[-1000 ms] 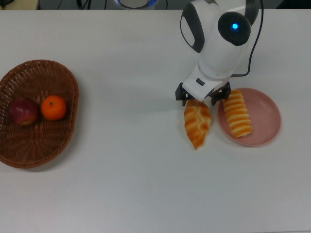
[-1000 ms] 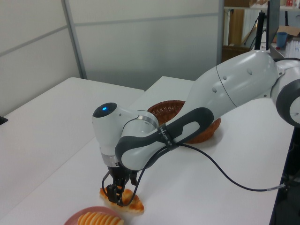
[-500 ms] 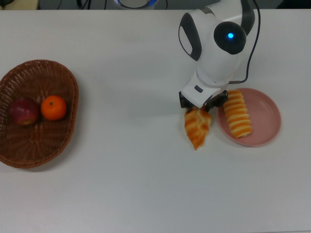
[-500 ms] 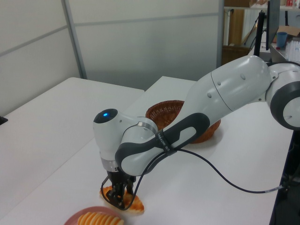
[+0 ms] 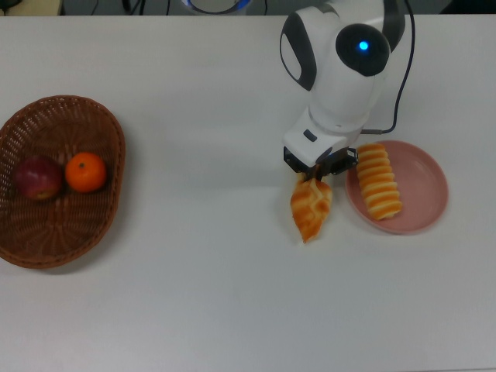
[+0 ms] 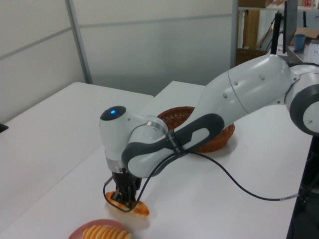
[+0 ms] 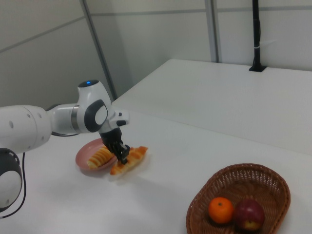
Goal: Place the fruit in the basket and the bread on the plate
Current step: 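Carry the glazed bread onto the pink plate and release it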
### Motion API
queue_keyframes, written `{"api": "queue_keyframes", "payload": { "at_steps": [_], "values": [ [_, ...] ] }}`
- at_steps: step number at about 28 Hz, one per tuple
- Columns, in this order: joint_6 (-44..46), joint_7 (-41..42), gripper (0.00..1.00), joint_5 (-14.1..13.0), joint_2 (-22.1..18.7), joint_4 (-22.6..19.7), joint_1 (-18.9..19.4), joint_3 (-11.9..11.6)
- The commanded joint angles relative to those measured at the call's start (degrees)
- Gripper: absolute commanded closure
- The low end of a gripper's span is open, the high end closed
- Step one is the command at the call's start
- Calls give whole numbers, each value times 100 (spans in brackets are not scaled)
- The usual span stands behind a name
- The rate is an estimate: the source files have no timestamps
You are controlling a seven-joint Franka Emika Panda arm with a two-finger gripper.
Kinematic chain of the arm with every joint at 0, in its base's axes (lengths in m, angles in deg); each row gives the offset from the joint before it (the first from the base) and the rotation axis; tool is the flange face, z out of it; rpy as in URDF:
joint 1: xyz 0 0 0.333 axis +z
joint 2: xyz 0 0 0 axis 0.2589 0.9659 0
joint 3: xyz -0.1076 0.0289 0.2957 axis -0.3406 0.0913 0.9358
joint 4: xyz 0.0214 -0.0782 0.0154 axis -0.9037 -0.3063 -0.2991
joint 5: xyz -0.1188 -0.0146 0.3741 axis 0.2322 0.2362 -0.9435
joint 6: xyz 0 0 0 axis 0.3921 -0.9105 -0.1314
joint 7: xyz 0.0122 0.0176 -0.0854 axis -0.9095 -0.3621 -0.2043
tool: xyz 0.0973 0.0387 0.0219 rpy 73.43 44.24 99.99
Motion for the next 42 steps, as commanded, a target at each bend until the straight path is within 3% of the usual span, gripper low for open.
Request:
{"api": "queue_keyframes", "payload": {
  "at_steps": [1,6,14,18,21,23,24,28,35,42],
  "values": [
    [-43,-310,98,-81,-346,-127,108,7],
    [-87,-425,98,-11,-338,154,643,16],
    [-78,-416,98,24,-390,435,1162,16],
    [-87,-434,98,349,-311,435,1452,16],
    [-96,-434,95,446,-128,435,1514,16],
    [-104,-416,84,464,-74,435,1523,16],
    [-104,-407,73,499,-65,435,1523,16],
    [-96,-416,0,622,-65,435,1523,16],
    [-34,-433,0,526,-161,444,1506,16],
    [1063,-442,0,209,-1013,435,1374,-151]
  ]
}}
